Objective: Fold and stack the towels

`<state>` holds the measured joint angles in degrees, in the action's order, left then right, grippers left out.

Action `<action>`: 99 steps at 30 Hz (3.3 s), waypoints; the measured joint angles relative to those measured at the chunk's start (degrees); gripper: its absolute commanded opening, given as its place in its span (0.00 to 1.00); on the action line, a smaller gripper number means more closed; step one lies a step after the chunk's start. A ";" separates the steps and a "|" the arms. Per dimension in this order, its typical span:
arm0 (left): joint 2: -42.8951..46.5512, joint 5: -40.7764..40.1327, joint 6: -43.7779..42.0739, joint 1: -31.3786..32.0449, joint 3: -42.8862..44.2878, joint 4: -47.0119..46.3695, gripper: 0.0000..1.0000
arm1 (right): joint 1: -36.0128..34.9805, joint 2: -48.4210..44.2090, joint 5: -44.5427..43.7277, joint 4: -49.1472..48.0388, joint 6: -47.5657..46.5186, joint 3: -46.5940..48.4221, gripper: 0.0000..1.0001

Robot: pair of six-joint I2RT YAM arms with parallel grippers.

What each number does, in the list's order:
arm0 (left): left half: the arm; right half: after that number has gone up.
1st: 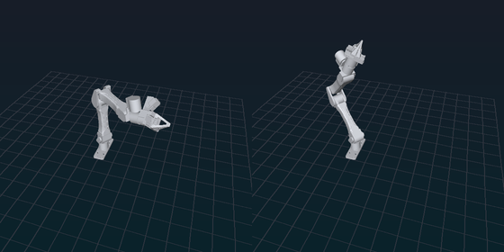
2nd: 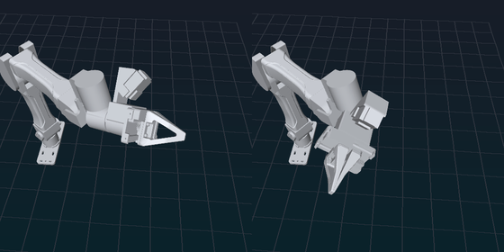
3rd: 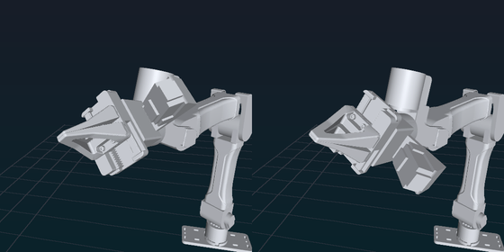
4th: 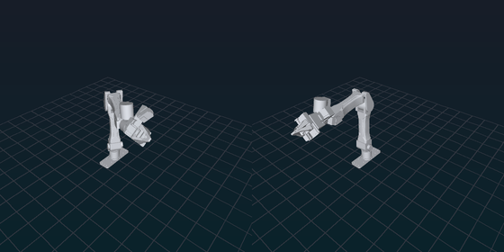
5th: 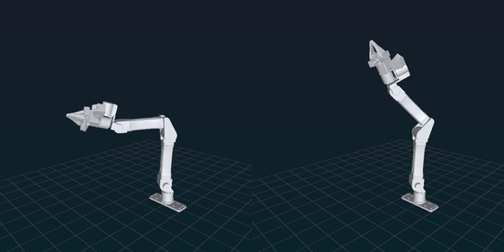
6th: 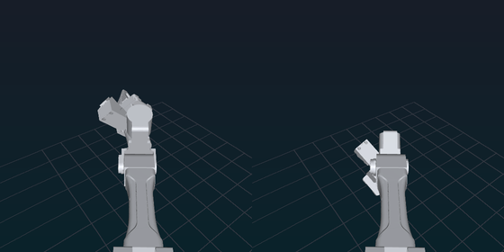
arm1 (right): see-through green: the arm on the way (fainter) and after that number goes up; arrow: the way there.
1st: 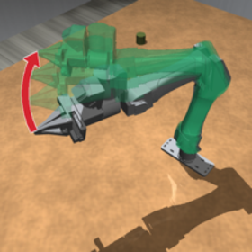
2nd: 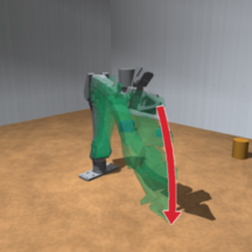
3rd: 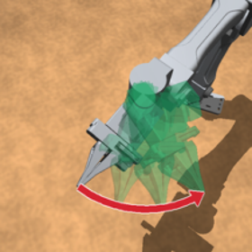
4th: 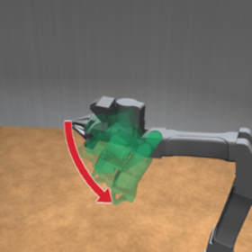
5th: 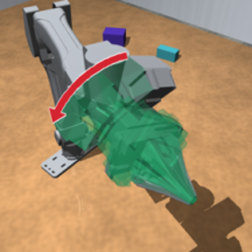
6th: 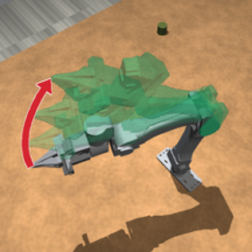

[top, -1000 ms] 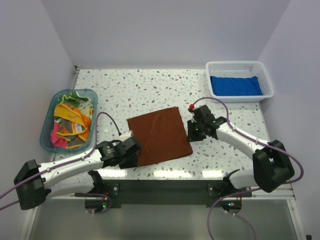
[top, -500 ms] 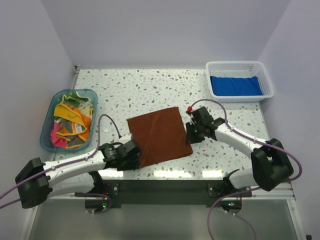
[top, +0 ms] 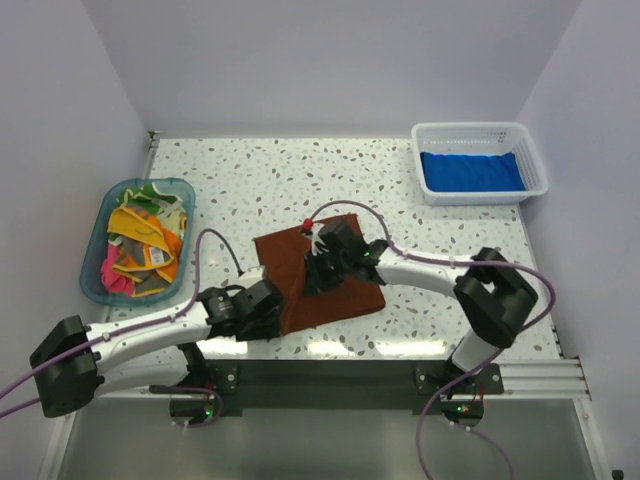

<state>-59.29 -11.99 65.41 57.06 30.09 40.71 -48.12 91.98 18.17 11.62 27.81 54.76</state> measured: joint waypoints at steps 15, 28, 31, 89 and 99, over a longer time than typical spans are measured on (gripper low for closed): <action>2.67 -1.79 0.00 0.02 5.14 2.58 0.63 | -4.33 15.37 0.87 -11.43 5.68 3.21 0.15; 11.13 -10.64 -0.02 -0.17 22.99 16.92 0.68 | -4.33 15.37 1.31 -16.41 6.78 0.98 0.15; 9.77 -12.15 -2.12 -3.37 23.76 16.35 0.67 | -4.33 15.28 1.25 -15.89 6.54 1.29 0.16; -36.92 1.31 -28.63 -36.41 26.60 -21.35 0.27 | 7.80 1.79 -12.66 2.45 -3.72 -4.66 0.21; -37.77 1.03 -28.61 -36.41 27.02 -21.44 0.28 | 7.96 1.79 -12.63 2.45 -3.85 -4.68 0.21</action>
<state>-97.06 -10.96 36.80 20.64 57.10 19.27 -40.16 93.78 5.54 14.06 23.97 50.09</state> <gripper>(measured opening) 0.287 0.210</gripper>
